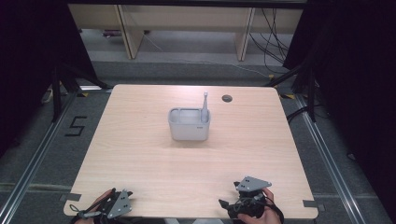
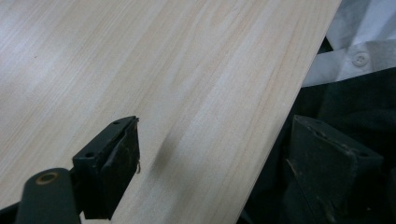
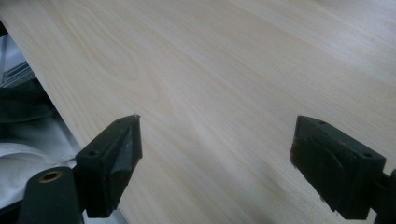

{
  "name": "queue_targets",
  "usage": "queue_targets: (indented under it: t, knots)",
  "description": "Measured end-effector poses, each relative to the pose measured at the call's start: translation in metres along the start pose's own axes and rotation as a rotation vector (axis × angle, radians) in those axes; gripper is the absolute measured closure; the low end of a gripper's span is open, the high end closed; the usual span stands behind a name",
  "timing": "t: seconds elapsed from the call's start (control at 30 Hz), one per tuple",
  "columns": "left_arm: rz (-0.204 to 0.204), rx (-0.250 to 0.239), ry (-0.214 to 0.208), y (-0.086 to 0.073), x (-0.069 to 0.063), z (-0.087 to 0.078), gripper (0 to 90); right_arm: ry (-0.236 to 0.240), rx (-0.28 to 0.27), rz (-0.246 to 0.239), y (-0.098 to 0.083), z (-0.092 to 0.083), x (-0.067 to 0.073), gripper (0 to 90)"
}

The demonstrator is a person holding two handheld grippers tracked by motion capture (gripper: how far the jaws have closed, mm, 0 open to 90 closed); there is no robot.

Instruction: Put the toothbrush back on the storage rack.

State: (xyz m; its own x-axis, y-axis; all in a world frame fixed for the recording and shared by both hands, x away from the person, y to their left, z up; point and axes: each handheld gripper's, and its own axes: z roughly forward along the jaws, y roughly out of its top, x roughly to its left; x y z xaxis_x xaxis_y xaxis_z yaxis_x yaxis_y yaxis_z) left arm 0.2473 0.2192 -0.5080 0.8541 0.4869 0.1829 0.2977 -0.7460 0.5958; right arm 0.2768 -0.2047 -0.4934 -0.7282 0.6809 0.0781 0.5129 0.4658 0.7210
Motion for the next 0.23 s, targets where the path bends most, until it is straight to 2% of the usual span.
queue_targets:
  t: [0.07, 0.23]
  knots:
    - [-0.001, -0.001, -0.001, -0.0001, 0.0, 0.0, 16.3, 0.0, 0.008, 0.017, -0.0003, -0.0002, 0.0009, 17.1]
    - [0.0, 0.001, -0.001, 0.0, 0.0001, 0.0, 16.3, -0.003, 0.0, 0.01, -0.0005, 0.0001, 0.0002, 17.1]
